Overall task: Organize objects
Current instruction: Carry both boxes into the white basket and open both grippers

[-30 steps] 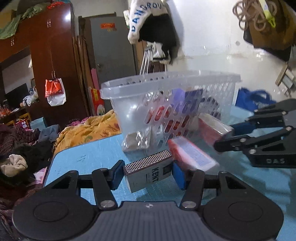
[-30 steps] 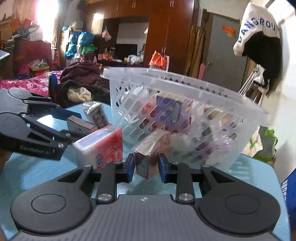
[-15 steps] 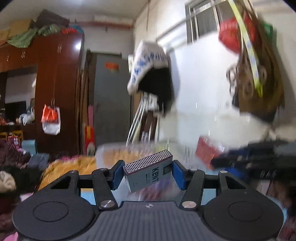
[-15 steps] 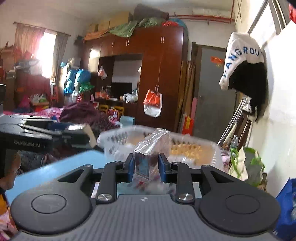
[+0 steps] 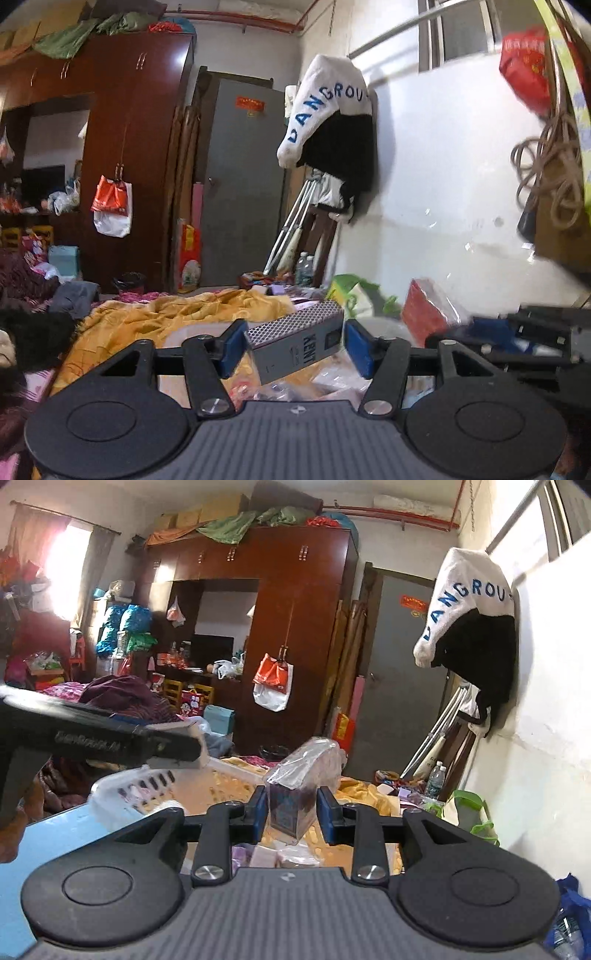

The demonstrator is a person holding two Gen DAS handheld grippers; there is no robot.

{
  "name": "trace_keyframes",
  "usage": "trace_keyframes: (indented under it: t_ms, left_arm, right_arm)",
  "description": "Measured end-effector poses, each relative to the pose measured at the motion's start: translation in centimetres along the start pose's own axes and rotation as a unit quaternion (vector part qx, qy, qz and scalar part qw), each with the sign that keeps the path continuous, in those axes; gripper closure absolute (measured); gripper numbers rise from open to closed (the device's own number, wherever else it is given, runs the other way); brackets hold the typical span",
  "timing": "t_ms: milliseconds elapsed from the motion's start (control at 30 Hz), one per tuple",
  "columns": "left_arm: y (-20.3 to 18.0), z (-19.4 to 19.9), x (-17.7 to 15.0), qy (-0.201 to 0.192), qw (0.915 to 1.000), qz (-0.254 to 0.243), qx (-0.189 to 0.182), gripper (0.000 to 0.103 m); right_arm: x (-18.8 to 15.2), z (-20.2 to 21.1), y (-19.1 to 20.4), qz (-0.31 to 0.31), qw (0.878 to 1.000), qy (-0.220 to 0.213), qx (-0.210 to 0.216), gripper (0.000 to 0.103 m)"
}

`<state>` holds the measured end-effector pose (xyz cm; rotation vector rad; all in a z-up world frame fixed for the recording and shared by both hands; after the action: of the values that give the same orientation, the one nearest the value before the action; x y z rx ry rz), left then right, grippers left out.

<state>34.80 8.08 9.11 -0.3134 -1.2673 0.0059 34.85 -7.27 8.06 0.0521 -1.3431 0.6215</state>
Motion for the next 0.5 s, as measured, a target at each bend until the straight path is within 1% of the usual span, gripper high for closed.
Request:
trace_keyframes:
  t_ms: [33, 67, 100, 133, 200, 233, 300, 367, 400, 433, 500]
  left_arm:
    - [0.1, 0.1, -0.3, -0.001, 1.0000, -0.007, 0.006, 0.017]
    - [0.2, 0.4, -0.5, -0.004, 0.9999, -0.008, 0.006, 0.015]
    - [0.5, 1.0, -0.6, -0.009, 1.0000, -0.002, 0.002, 0.015]
    - [0.9, 1.6, -0.5, -0.016, 0.9999, 0.006, -0.002, 0.015]
    - [1.7, 2.8, -0.3, -0.023, 0.9993, 0.029, -0.004, 0.014]
    - [1.8, 3.2, -0.3, -0.022, 0.9992, 0.033, -0.005, 0.013]
    - [2.2, 4.3, -0.5, -0.026, 0.9991, 0.035, 0.000, 0.013]
    - [2.7, 5.6, -1.5, -0.028, 0.9991, 0.031, 0.009, 0.011]
    - [2.9, 6.2, -2.1, -0.026, 0.9992, 0.027, 0.017, 0.011]
    - [3.2, 6.9, -2.9, -0.023, 0.9992, 0.020, 0.025, 0.011]
    - [3.9, 7.9, -4.4, -0.011, 0.9988, -0.002, 0.048, 0.009]
  right_arm:
    - [-0.3, 0.3, -0.1, -0.008, 1.000, -0.001, -0.004, 0.033]
    - [-0.6, 1.0, -0.1, -0.017, 1.000, -0.010, -0.006, 0.021]
    - [-0.7, 1.7, -0.1, -0.025, 0.999, -0.021, -0.010, 0.006]
    - [-0.9, 2.3, 0.0, -0.029, 0.999, -0.031, -0.012, 0.003]
    - [-1.0, 3.3, 0.2, -0.035, 0.999, -0.036, -0.011, 0.003]
    - [-1.2, 3.9, 0.4, -0.048, 0.998, -0.040, -0.005, 0.002]
    - [-2.0, 4.7, 1.2, -0.083, 0.995, -0.041, 0.026, 0.000]
    - [-3.2, 5.2, 3.0, -0.090, 0.993, -0.025, 0.072, 0.000]
    - [-3.8, 5.5, 4.5, -0.082, 0.992, -0.013, 0.095, 0.000]
    - [-4.4, 5.6, 5.7, -0.072, 0.992, -0.002, 0.107, 0.000]
    - [-5.5, 5.7, 8.0, -0.052, 0.991, 0.012, 0.119, 0.000]
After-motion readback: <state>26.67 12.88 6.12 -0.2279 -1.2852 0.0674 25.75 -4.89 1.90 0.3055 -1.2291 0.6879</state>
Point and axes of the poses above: each gripper's, at about its wrist camera, not at the fingertips, and z roughly against the way its jaws point, y to its left, x to its top, the point moved 4 cm from there along -z, roughly the way its jaws point, and after that the axes turned 8 degrees about z, right-handed, at the moved point
